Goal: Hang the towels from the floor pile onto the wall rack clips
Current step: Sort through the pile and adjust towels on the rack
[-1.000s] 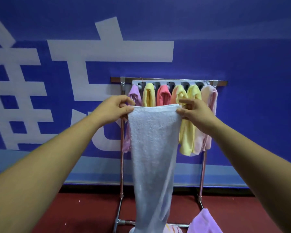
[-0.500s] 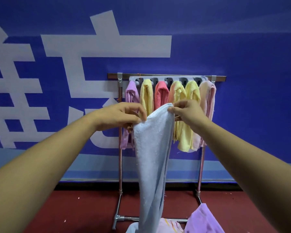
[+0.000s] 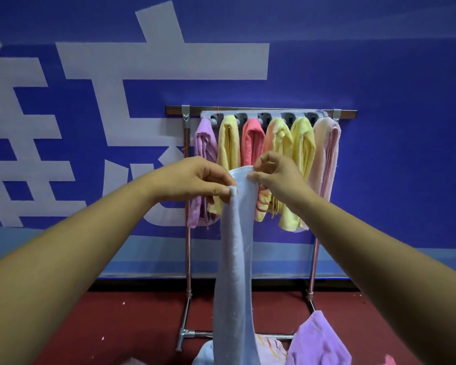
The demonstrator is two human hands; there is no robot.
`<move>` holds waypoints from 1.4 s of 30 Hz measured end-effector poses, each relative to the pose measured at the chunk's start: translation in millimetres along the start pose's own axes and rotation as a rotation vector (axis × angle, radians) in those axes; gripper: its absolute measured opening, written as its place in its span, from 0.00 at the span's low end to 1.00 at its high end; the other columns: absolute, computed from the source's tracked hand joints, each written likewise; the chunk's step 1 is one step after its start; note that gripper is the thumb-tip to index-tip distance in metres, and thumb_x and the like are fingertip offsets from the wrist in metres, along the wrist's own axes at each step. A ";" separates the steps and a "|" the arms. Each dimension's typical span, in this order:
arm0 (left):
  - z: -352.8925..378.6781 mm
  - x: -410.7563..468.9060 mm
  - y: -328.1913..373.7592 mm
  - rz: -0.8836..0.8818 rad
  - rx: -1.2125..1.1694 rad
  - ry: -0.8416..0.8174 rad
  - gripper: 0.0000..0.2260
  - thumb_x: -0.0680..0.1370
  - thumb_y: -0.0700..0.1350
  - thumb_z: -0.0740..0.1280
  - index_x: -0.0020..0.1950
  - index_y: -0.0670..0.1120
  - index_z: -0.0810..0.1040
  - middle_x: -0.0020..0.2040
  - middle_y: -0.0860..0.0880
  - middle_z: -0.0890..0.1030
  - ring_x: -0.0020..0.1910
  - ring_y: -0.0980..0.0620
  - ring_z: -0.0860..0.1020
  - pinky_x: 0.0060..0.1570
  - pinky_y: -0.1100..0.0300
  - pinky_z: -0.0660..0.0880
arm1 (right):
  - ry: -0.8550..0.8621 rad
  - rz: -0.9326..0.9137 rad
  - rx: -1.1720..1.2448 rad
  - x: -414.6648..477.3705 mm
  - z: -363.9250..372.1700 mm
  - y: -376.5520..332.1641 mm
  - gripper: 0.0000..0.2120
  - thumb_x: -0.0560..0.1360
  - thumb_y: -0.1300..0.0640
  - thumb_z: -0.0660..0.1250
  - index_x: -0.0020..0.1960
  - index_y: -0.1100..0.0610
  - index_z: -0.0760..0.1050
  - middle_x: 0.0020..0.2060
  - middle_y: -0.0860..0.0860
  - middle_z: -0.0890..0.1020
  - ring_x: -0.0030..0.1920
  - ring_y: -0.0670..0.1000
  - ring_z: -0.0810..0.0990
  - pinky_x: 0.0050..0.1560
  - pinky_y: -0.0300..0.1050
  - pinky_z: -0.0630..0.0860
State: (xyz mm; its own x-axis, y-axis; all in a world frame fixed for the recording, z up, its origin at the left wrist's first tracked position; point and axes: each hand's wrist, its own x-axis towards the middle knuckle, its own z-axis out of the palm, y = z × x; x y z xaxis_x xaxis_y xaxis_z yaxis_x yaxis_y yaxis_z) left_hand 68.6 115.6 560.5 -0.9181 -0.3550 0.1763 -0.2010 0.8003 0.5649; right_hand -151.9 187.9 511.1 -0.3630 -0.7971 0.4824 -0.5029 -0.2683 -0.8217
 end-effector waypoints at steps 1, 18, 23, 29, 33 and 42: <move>1.3 1.9 -1.7 0.007 0.064 0.054 0.08 0.78 0.47 0.69 0.56 0.53 0.83 0.48 0.58 0.84 0.50 0.61 0.81 0.48 0.66 0.76 | -0.013 -0.017 -0.019 -1.6 2.0 0.1 0.07 0.74 0.64 0.73 0.47 0.64 0.76 0.38 0.53 0.82 0.36 0.44 0.78 0.40 0.41 0.76; 15.0 13.0 -11.8 0.009 -0.050 0.452 0.08 0.76 0.46 0.73 0.48 0.49 0.74 0.37 0.53 0.78 0.33 0.65 0.75 0.35 0.72 0.72 | -0.289 -0.084 0.118 -15.6 20.4 -19.2 0.08 0.77 0.61 0.71 0.52 0.66 0.81 0.43 0.58 0.85 0.42 0.52 0.83 0.45 0.42 0.81; 6.5 3.9 -14.6 -0.005 0.019 0.285 0.05 0.76 0.49 0.72 0.47 0.47 0.81 0.39 0.54 0.80 0.36 0.66 0.76 0.37 0.73 0.71 | -0.269 -0.048 0.114 -15.7 21.5 -20.9 0.03 0.77 0.64 0.70 0.48 0.65 0.80 0.39 0.55 0.84 0.40 0.50 0.82 0.42 0.40 0.79; 0.5 -7.5 -36.9 -0.146 0.227 0.065 0.09 0.71 0.60 0.71 0.46 0.57 0.83 0.61 0.56 0.68 0.60 0.59 0.68 0.59 0.65 0.68 | -0.267 -0.028 0.127 -21.4 16.2 -19.9 0.04 0.76 0.66 0.71 0.46 0.67 0.78 0.34 0.53 0.82 0.35 0.47 0.81 0.36 0.37 0.77; 0.9 -9.9 -37.3 -0.107 0.143 0.236 0.09 0.73 0.60 0.70 0.47 0.56 0.82 0.62 0.55 0.71 0.61 0.57 0.72 0.58 0.61 0.72 | -0.250 0.009 0.107 -23.0 13.9 -14.9 0.05 0.76 0.65 0.72 0.46 0.66 0.76 0.33 0.55 0.81 0.32 0.47 0.80 0.30 0.36 0.74; 13.4 -7.8 -39.9 -0.080 -0.277 0.444 0.06 0.76 0.47 0.72 0.50 0.48 0.81 0.46 0.46 0.85 0.50 0.48 0.84 0.55 0.44 0.80 | -0.197 0.001 0.267 -16.3 13.5 -17.8 0.08 0.74 0.68 0.72 0.47 0.60 0.74 0.34 0.50 0.81 0.34 0.48 0.78 0.37 0.39 0.75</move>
State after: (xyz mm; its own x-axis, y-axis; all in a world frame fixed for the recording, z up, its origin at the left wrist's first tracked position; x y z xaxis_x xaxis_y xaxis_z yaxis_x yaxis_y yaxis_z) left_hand 79.2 92.9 525.9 -0.6583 -0.6282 0.4147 -0.1112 0.6261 0.7718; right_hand -126.4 198.4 513.8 -0.1915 -0.8798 0.4351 -0.2700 -0.3790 -0.8851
